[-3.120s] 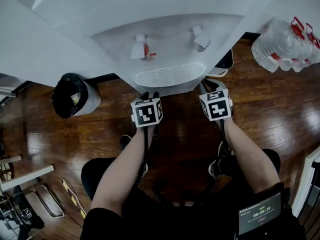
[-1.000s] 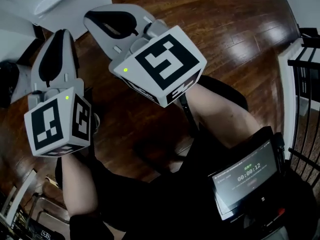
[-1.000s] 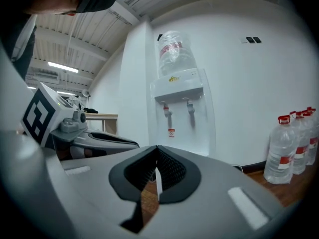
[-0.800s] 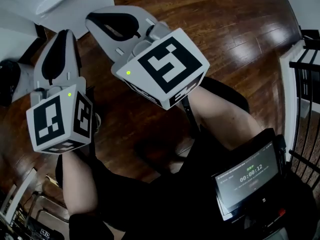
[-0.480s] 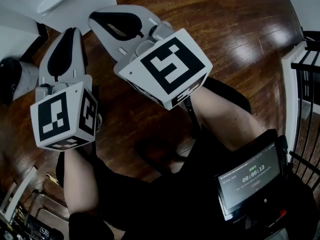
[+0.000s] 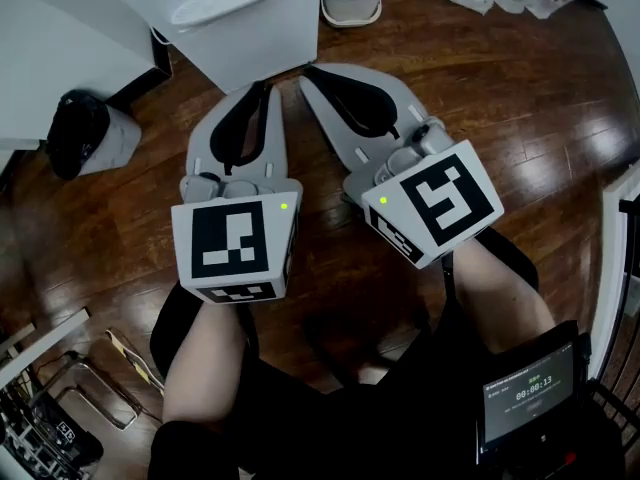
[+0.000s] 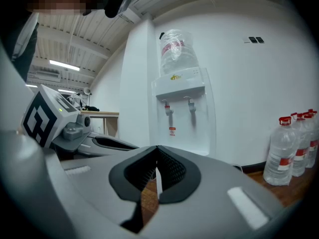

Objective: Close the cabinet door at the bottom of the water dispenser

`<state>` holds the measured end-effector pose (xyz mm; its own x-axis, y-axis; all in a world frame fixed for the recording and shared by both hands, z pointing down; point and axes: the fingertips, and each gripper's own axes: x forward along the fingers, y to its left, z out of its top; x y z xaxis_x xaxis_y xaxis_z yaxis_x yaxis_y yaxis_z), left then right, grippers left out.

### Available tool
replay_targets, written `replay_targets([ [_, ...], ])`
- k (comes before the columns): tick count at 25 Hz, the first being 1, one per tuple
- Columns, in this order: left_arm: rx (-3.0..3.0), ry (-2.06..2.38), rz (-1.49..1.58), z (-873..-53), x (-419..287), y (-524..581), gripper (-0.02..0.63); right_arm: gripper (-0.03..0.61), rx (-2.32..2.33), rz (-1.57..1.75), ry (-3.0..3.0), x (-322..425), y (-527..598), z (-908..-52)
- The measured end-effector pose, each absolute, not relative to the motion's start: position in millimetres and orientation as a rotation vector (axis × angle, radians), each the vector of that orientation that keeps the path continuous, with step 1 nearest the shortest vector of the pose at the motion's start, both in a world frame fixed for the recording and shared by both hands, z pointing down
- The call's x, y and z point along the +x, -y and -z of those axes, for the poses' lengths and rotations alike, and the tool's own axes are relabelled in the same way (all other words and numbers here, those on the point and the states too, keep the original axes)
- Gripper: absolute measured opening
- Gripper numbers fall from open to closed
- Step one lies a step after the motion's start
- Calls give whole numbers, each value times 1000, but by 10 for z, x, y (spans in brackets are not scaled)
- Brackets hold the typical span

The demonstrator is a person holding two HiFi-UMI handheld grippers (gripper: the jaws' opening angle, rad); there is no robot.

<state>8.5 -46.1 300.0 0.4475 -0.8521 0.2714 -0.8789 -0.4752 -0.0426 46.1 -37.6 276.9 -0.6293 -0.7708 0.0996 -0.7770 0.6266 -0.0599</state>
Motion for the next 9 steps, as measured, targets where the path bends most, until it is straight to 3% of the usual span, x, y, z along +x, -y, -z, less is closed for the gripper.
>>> replay_targets([
  [9, 2583, 1541, -396, -3039, 24, 456, 43, 5, 1317, -143, 2770, 375, 389, -2805],
])
